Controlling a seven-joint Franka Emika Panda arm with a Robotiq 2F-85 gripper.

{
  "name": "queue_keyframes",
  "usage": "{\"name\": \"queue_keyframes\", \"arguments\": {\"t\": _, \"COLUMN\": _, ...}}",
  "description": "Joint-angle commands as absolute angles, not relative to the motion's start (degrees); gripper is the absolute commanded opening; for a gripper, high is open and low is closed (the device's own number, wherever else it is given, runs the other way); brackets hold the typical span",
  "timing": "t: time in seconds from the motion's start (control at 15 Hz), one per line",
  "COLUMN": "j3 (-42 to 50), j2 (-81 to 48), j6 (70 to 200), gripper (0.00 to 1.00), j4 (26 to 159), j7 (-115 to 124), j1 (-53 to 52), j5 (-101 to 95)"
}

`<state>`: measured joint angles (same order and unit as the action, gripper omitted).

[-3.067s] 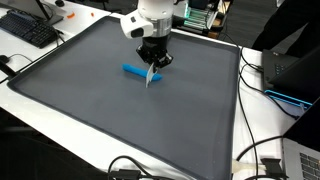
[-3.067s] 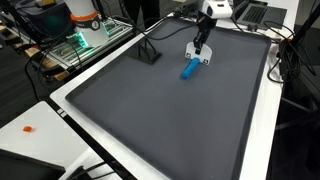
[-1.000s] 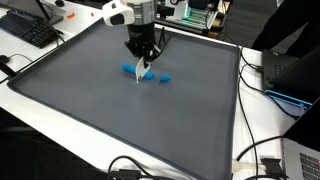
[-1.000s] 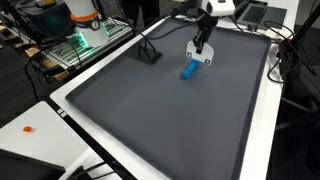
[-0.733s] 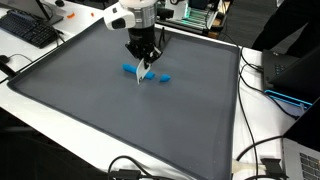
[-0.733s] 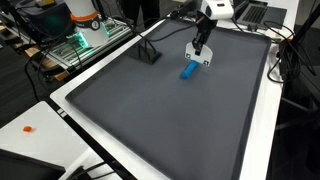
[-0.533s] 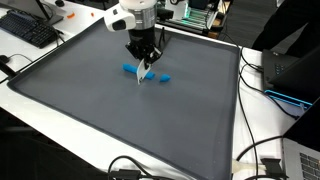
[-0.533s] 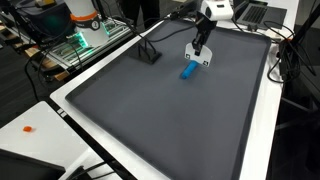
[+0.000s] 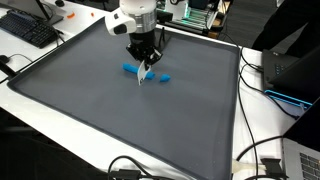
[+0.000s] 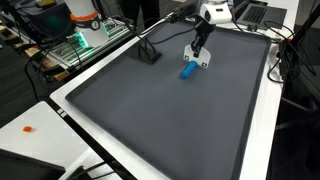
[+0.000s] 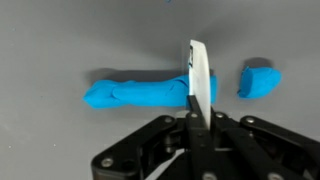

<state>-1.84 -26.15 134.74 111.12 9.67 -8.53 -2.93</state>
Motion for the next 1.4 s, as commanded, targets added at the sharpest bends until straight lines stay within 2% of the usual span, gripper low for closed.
{"name": "queue_keyframes", "arguments": {"t": 0.0, "j3": -2.07, "j2": -28.42, "j6": 134.46, "gripper": 0.01, "j4": 111.66, "j7": 8.54, "j1": -7.94, "j5": -2.85}}
{"name": "queue_keyframes", "arguments": {"t": 1.33, "j3": -3.56, "j2": -24.89, "j6": 130.2, "gripper": 0.01, "j4": 111.18, "j7": 10.2, "j1": -8.91, "j5": -1.62}}
